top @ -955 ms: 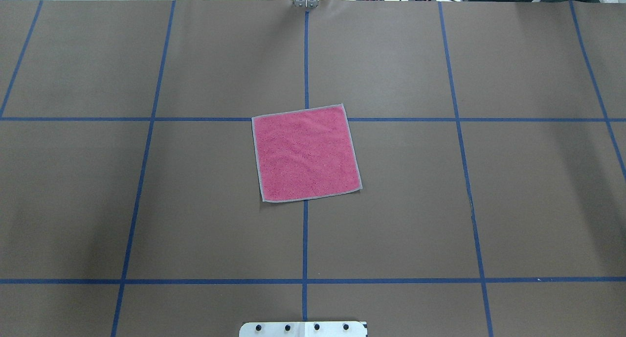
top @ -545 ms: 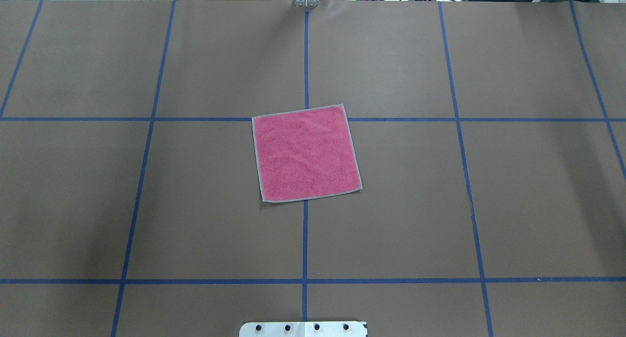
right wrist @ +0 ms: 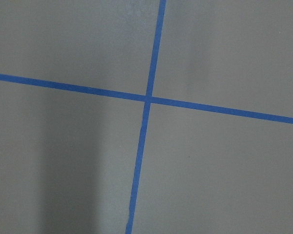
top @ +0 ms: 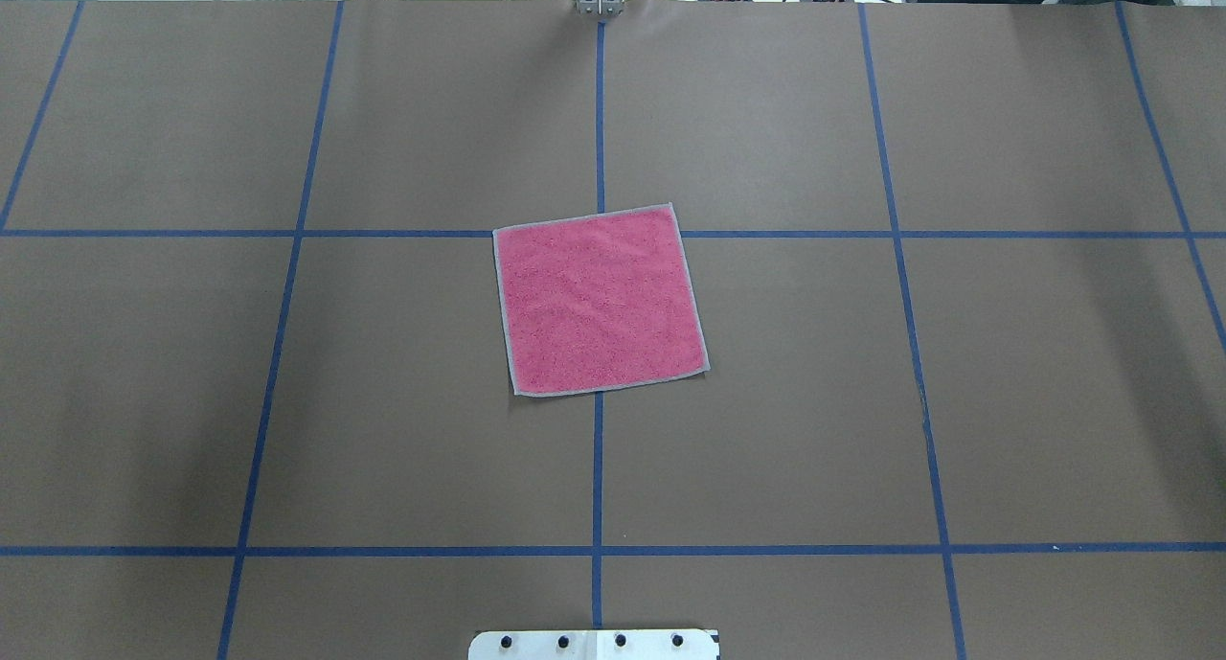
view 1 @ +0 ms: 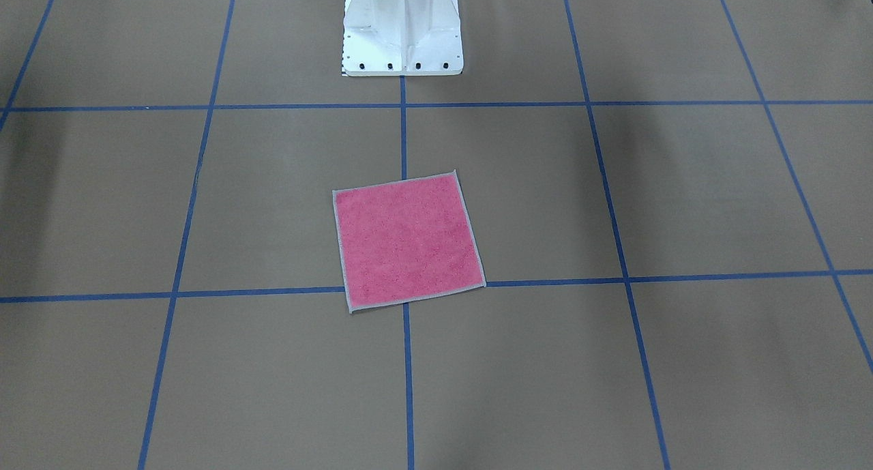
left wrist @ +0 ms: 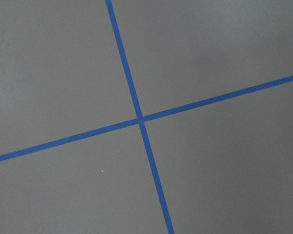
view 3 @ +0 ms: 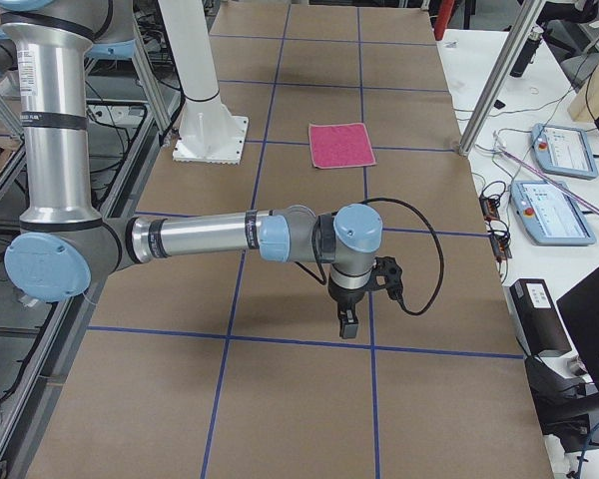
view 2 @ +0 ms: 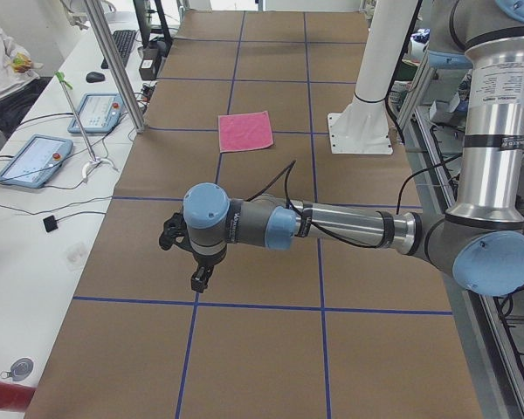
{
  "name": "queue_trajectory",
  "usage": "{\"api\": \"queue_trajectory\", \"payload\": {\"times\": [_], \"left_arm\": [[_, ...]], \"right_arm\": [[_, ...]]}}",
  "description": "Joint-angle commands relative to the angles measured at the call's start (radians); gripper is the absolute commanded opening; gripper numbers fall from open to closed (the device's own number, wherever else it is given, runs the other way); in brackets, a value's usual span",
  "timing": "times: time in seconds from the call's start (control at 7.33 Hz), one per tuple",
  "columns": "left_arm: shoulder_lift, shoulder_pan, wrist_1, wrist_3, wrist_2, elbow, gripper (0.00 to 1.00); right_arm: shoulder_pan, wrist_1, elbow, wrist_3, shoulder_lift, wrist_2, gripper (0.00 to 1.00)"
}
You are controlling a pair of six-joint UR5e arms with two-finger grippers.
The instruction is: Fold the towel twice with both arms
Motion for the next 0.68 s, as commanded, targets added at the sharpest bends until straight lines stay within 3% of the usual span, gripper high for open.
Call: {"api": "queue_trajectory", "payload": {"times": [0.0,0.27,0.55], "left_arm": [[-0.005,0.0,-0.02,-0.05,-0.011,-0.001,1.0],[-0.026,0.003,-0.061,-0.059,-0.04,-0.007,1.0],[-0.057,0.056,-0.107,-0.181,-0.1,-0.011,1.0]], "right_arm": [[0.0,0.026,0.006,-0.002,-0.01,0.002,1.0],[-0.005,0.172,-0.02,0.027,-0.013,0.005,1.0],[-0.075,0.194,-0.006,0.184,0.008,0.007,1.0]]}}
